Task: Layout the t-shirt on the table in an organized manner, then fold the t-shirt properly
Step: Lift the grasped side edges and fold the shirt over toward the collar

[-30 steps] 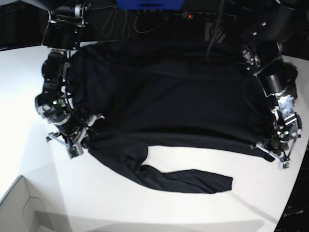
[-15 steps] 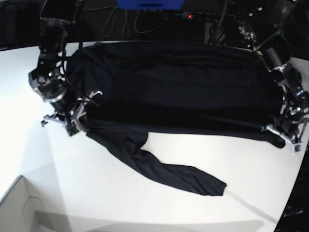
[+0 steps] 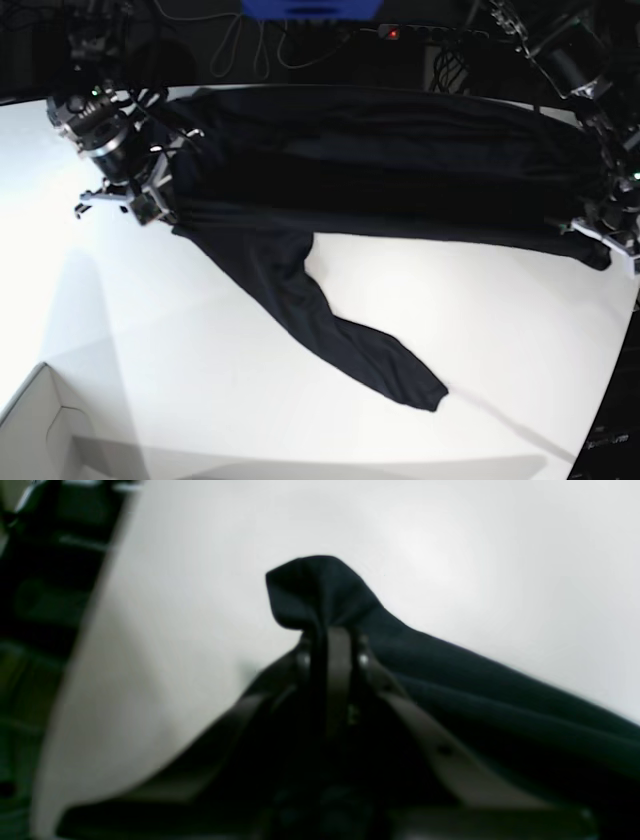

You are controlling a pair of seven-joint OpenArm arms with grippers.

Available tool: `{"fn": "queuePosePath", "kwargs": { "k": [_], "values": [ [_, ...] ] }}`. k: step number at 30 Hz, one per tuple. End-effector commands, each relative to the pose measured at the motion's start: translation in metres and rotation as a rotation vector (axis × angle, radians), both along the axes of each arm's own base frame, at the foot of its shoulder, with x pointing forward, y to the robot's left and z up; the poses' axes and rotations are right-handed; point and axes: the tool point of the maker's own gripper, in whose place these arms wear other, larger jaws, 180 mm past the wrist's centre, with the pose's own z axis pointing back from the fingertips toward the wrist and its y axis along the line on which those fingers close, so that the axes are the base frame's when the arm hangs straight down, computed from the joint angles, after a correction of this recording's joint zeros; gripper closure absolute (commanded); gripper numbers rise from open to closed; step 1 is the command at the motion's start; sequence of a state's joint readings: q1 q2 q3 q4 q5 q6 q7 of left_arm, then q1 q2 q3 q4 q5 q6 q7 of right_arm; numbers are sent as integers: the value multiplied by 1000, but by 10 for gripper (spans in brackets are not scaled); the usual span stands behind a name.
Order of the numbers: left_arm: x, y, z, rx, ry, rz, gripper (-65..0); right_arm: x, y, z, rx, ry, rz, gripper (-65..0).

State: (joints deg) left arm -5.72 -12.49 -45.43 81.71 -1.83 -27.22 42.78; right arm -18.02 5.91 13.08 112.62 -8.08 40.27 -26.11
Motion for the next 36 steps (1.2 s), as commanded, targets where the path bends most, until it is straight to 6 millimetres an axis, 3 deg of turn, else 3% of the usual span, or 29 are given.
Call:
{"fn": "queuePosePath", "kwargs": {
  "k": [1, 6, 13, 19, 28, 34, 36],
  "values": [
    [8, 8, 25, 35, -57, 3, 0, -4, -2, 5, -6, -16, 3, 0],
    [-13, 4, 24, 74, 22, -85, 0, -29, -5, -10, -27, 54, 16, 0],
    [-48, 7, -1, 74, 108, -96, 0, -50, -6, -24, -29, 114, 17, 0],
    [-55, 6, -7, 70, 130, -96, 0, -64, -4, -33, -24, 157, 22, 0],
    [-71, 5, -49, -27, 218, -78, 0, -76, -4, -45, -22, 206, 20, 0],
    [-73, 4, -54, -40, 227, -77, -3, -80, 0, -53, -14, 230, 29, 0],
    [-73, 4, -54, -40, 227, -77, -38, -83, 0, -54, -14, 240, 29, -47]
  ]
}}
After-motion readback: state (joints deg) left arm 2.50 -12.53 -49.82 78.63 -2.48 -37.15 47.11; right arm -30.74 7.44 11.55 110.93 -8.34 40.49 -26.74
